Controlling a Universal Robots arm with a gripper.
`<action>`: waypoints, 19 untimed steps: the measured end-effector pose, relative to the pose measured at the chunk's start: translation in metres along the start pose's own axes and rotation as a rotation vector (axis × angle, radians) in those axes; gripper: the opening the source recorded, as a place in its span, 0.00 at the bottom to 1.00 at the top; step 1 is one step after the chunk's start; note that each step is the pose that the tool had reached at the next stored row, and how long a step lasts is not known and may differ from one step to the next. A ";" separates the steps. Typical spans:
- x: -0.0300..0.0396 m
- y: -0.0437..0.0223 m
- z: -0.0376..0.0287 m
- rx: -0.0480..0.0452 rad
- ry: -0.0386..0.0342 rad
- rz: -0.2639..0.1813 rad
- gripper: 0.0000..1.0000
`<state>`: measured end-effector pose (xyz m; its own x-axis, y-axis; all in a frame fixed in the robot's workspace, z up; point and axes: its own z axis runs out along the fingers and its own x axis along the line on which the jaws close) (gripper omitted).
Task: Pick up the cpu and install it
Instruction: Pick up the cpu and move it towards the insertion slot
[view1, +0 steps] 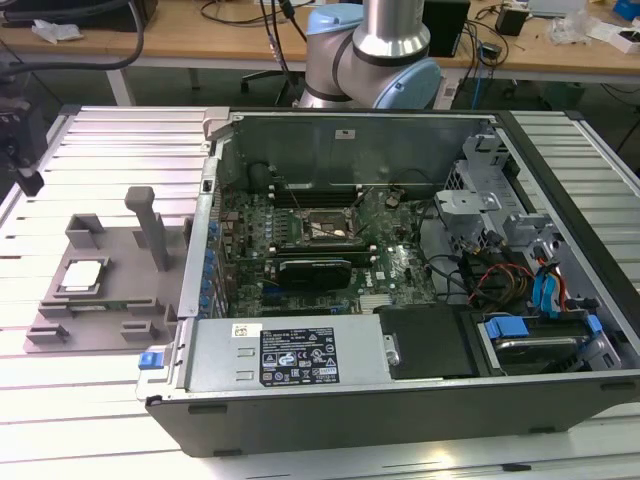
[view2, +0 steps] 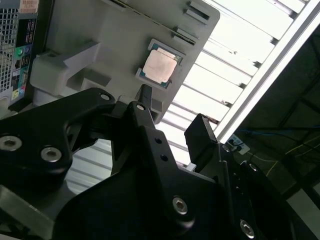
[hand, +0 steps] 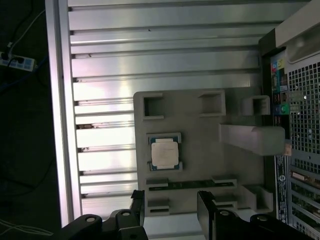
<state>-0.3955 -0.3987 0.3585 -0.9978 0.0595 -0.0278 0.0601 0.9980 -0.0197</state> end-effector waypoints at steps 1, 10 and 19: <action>0.0000 0.0000 0.0005 0.0000 0.0000 0.000 0.54; 0.0001 0.0001 0.0048 0.0000 0.0000 0.000 0.54; 0.0003 0.0002 0.0097 0.0000 0.0000 0.000 0.54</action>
<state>-0.3955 -0.3987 0.3488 -0.9978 0.0595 -0.0277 0.0601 0.9980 -0.0198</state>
